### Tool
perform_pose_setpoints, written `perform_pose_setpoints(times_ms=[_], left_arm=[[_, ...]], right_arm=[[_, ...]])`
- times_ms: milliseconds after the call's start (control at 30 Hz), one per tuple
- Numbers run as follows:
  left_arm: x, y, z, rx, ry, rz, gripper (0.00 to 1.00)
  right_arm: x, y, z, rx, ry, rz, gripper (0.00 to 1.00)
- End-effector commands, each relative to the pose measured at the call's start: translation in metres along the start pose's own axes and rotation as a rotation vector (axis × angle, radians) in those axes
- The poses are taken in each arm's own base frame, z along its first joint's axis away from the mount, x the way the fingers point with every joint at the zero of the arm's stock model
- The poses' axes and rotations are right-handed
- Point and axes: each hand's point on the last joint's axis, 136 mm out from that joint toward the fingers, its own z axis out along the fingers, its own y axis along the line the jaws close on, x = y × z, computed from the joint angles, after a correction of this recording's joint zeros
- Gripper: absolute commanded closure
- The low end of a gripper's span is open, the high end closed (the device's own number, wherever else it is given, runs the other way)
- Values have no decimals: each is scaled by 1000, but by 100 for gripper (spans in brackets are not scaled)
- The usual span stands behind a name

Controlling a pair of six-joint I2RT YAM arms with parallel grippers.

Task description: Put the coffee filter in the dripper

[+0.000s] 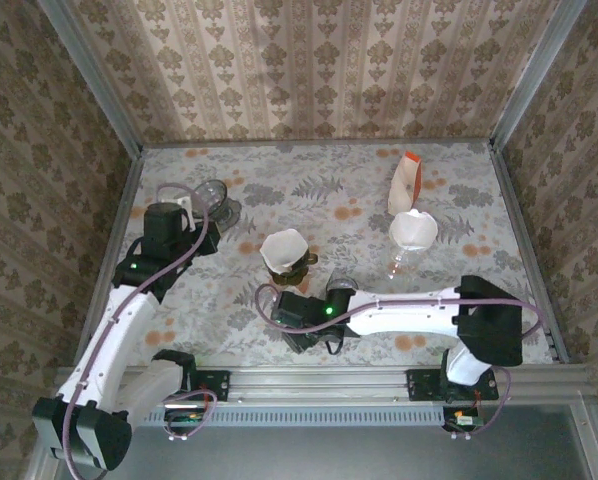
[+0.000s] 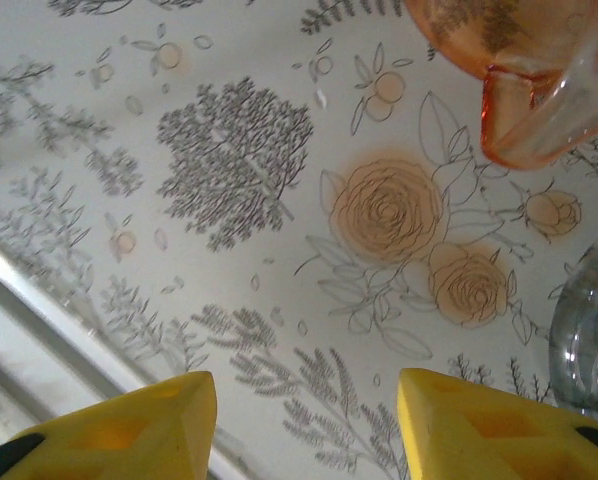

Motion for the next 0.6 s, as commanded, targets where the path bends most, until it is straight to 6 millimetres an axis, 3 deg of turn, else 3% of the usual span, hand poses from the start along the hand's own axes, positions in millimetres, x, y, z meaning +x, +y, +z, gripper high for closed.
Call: perform_pose_setpoints(times_ms=[0, 567], left_arm=[[-9, -7, -11, 29, -28, 0, 100], [-8, -2, -8, 16, -25, -10, 100]], right_arm=[[-11, -11, 9, 78, -31, 27, 49], [-32, -34, 50, 218, -113, 38, 57]])
